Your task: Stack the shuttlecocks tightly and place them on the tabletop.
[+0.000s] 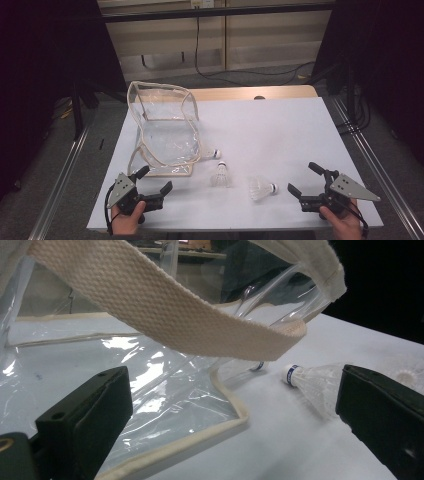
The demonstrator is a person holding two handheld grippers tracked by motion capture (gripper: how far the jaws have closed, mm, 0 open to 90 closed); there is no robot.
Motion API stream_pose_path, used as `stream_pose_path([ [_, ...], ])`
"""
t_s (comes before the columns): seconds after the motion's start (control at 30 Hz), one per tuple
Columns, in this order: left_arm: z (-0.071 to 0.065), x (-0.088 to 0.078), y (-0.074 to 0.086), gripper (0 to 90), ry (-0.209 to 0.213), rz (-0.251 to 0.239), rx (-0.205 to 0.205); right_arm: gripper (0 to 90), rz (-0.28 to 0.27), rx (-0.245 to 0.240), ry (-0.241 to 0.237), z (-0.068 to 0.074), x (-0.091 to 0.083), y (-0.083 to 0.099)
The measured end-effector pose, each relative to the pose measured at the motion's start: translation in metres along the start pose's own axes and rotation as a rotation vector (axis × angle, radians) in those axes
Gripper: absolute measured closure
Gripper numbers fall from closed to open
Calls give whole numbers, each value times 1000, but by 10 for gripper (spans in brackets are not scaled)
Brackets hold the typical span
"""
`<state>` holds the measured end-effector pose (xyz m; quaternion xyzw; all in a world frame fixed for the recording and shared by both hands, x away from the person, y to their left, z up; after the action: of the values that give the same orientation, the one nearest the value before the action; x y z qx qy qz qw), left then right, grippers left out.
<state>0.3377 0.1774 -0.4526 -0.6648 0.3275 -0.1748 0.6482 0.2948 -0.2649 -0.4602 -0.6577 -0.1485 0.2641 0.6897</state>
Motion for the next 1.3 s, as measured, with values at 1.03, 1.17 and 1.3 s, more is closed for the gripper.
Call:
stream_pose_path([
  [1.03, -44, 22, -2, 10, 105, 39, -20, 0, -10, 8, -15, -3, 7, -3],
  [1.17, -56, 22, 4, 12, 146, 68, 1, 0, -14, 12, -10, -3, 9, -5],
  [1.3, -67, 20, 4, 13, 176, 68, 4, 0, -20, 9, -11, -2, 10, -7],
])
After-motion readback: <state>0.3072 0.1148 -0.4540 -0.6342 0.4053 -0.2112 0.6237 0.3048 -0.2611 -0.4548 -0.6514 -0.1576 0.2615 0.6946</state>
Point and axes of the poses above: each handheld gripper's, and its own axes: x roughly forward along the jaws, y roughly out of its underside, z roughly to its left, the point moved 7 cm from there along x, roughly forward along the jaws, and after that the axes turned 2 degrees about x, right-handed, at the moved point
